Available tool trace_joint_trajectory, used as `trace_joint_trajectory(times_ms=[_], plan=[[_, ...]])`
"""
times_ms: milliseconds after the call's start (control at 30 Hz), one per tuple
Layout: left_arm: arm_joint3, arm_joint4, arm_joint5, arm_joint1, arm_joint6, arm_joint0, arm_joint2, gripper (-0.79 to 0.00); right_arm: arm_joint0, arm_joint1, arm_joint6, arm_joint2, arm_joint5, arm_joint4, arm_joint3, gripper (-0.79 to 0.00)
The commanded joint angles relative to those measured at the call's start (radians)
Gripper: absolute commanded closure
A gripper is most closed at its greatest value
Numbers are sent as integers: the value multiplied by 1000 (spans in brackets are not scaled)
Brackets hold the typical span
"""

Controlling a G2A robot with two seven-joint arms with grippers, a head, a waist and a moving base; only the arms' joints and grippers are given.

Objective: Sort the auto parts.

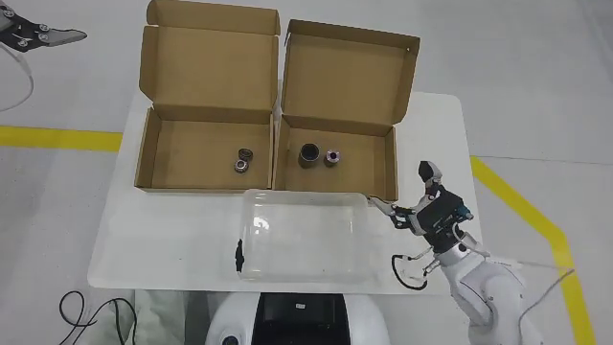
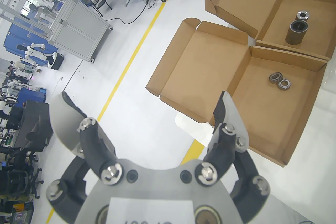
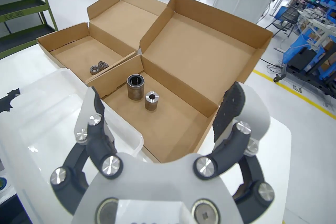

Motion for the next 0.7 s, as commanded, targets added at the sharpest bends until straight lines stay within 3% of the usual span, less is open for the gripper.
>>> trace_joint_trajectory(times_ms=[0, 300, 667], plan=[[0, 0, 0, 0, 0, 0, 0, -785, -43, 2, -34, 21, 19, -3, -15, -785], [0, 0, 0, 0, 0, 0, 0, -785, -229, 9, -140, 94, 101, -33, -128, -785], [0, 0, 0, 0, 0, 0, 0, -785, -356, 14, -175, 142, 150, -47, -224, -785]])
